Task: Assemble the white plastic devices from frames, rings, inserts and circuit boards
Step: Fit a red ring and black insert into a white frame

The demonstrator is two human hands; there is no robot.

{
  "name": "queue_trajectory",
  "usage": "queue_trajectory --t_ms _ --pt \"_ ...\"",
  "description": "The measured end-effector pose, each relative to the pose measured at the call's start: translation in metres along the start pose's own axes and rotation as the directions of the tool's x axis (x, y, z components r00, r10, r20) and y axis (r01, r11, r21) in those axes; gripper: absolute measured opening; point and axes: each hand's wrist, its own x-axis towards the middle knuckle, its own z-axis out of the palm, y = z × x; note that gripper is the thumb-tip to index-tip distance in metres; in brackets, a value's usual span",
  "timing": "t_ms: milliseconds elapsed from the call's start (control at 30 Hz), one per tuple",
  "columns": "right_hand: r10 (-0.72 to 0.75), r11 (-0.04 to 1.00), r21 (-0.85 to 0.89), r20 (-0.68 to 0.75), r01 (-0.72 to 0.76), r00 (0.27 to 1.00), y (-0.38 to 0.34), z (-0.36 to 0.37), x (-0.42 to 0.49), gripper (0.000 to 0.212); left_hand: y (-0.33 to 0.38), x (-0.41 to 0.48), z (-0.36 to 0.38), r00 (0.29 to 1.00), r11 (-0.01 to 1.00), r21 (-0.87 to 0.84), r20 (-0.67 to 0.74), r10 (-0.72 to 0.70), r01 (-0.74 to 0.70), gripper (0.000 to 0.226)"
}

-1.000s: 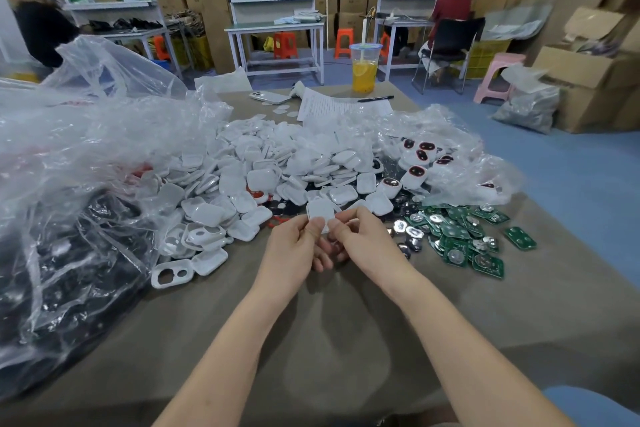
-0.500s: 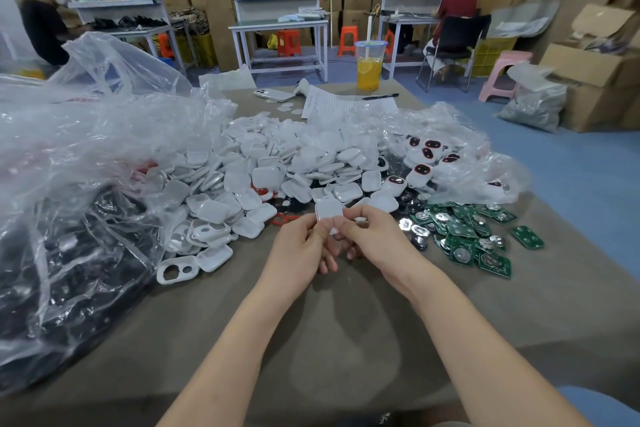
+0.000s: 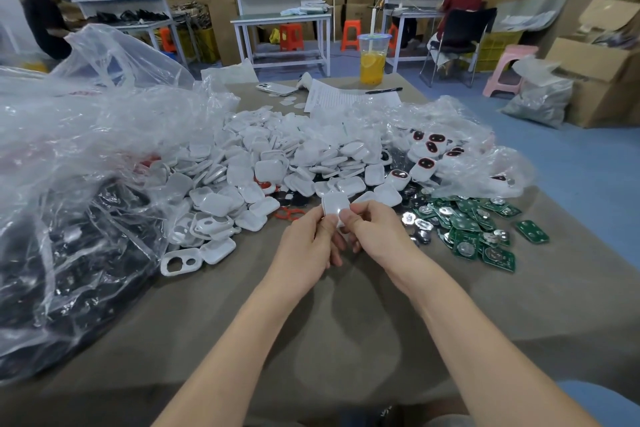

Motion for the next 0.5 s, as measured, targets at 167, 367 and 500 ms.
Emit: queue_trajectory --t_ms 167,367,500 --pt "0.063 0.996 0.044 0.189 -0.073 0.980 -0.006 -0.013 0.010 0.011 0.008 0.009 -0.020 0.981 0.963 -0.206 0.129 -0.147 0.171 0.047" --pt "0.093 0.981 -0.196 0.418 -0.011 0.904 -0.022 -0.019 0.023 0.017 0.013 0.019 -0.035 0.965 0.971 -0.146 0.211 -0.155 0.188 0.027" --pt "0.049 0.978 -0.206 0.328 0.021 0.943 -0.026 -0.009 0.034 0.012 0.010 0.027 -0.037 0.949 0.916 -0.285 0.225 -0.221 0.281 0.030"
